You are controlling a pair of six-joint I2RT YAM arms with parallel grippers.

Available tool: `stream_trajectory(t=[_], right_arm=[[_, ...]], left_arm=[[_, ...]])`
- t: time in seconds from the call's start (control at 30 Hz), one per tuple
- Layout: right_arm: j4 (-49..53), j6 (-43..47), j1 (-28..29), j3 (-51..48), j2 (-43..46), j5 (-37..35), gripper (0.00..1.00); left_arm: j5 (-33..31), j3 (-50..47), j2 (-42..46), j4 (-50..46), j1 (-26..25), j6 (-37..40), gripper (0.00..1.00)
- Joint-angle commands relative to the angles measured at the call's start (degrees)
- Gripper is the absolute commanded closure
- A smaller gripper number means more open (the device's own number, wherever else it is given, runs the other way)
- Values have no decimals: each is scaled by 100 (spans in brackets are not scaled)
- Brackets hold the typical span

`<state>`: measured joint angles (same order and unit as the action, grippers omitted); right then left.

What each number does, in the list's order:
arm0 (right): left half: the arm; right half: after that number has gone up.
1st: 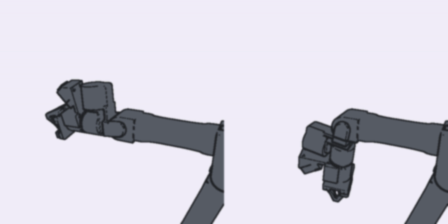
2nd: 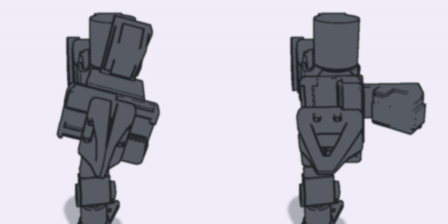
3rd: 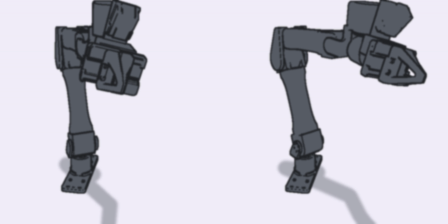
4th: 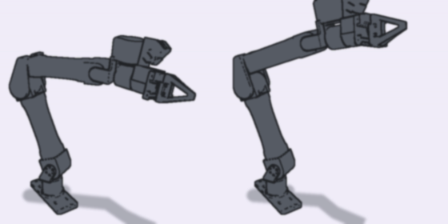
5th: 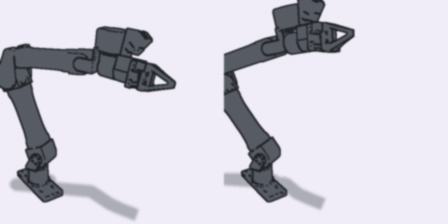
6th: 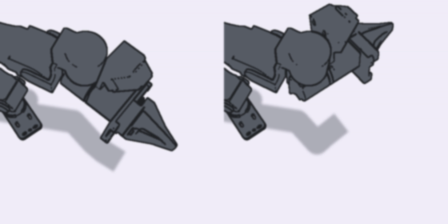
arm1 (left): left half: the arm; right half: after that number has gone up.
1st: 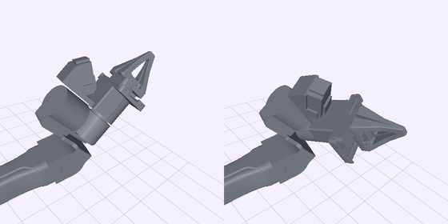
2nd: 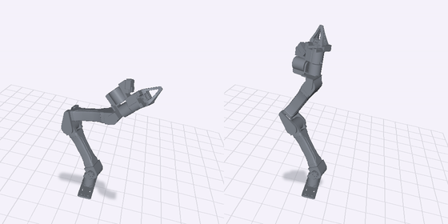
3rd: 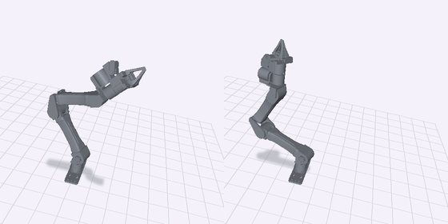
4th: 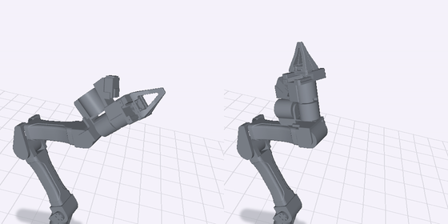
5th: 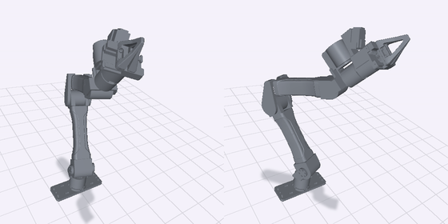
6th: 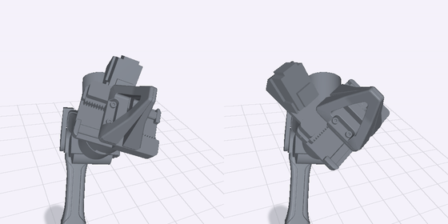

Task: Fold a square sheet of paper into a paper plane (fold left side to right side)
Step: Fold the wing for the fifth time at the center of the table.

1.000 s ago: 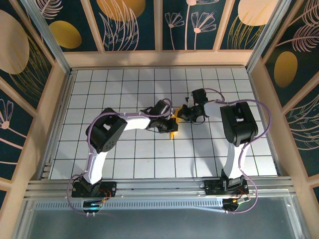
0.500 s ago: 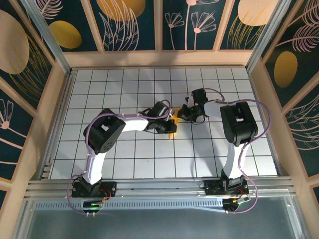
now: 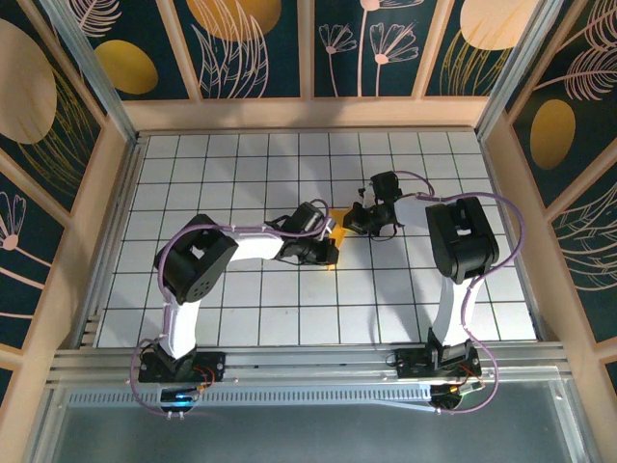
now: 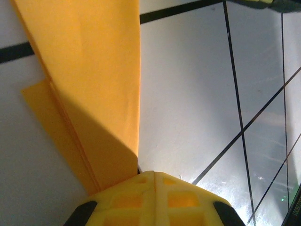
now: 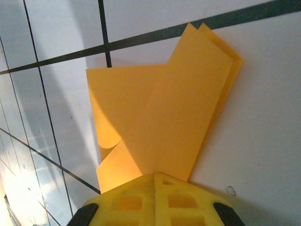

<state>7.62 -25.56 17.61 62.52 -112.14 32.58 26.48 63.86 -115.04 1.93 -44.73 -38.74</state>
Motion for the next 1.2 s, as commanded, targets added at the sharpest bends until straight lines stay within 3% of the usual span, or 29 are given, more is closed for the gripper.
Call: stream_trajectory(t=[0.0,0.43,0.7,0.8,0.97,1.03,1.17], right_arm=[[369,137,-83,-45,-278,-621,100],[434,175,-98,120,-335,-603,100],[641,329,-135,788,-222,-454,100],[783,424,-131,1035,8,-638,88],[1173,559,-57,1129,512,-1439,68],[1433,587,85,1122,673,-1954,58],[1845,591,474,1135,764,-2833,46]], left_arm=[[174,-297,129,-647,-130,95,100],[269,-736,441,-552,-220,315,100],[130,-1091,1149,-9,-207,183,98],[-32,-1223,1521,196,-81,60,97],[-434,-1690,2131,865,494,-380,85],[-776,-1824,2310,998,739,-535,73],[-1525,-1880,2472,1021,1016,-681,65]])
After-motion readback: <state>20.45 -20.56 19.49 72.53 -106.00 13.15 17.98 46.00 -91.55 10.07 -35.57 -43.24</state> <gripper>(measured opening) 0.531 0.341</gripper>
